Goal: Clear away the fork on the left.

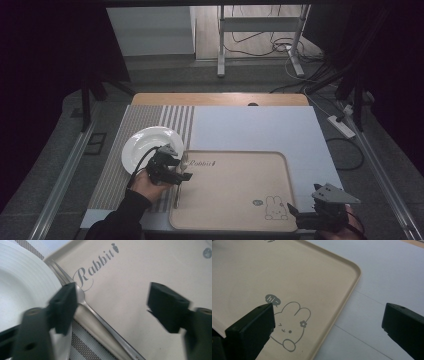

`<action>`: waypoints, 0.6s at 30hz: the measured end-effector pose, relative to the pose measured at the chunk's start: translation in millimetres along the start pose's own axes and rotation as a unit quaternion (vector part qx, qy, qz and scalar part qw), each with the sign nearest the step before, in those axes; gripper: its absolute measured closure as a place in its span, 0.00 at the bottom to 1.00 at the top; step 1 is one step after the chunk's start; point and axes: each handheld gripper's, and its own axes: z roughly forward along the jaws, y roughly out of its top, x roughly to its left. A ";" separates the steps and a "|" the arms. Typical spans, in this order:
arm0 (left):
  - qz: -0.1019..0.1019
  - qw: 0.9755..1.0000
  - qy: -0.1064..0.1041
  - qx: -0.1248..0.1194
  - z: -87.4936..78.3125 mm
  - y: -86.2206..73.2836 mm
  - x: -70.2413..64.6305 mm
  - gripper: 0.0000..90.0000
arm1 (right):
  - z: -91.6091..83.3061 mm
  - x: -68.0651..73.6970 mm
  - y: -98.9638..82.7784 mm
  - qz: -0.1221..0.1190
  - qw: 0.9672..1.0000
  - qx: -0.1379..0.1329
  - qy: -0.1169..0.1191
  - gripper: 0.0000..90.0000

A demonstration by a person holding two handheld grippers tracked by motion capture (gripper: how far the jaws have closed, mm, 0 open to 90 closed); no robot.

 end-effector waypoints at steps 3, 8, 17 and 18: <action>-0.001 1.000 -0.008 -0.004 -1.9 -0.7 1.4 0.09 | -0.1 0.1 0.0 0.000 1.000 0.000 0.000 0.00; 0.002 1.000 -0.012 0.000 -3.7 -3.9 3.3 0.03 | -0.2 0.0 0.0 0.000 1.000 -0.001 0.000 0.00; -0.001 0.999 0.011 -0.033 -9.4 -11.7 9.1 0.00 | -0.4 0.0 -0.1 0.001 1.000 -0.001 -0.001 0.00; -0.004 0.999 0.007 -0.038 -10.4 -12.7 9.5 0.00 | -0.4 0.0 -0.1 0.002 1.000 -0.001 -0.001 0.00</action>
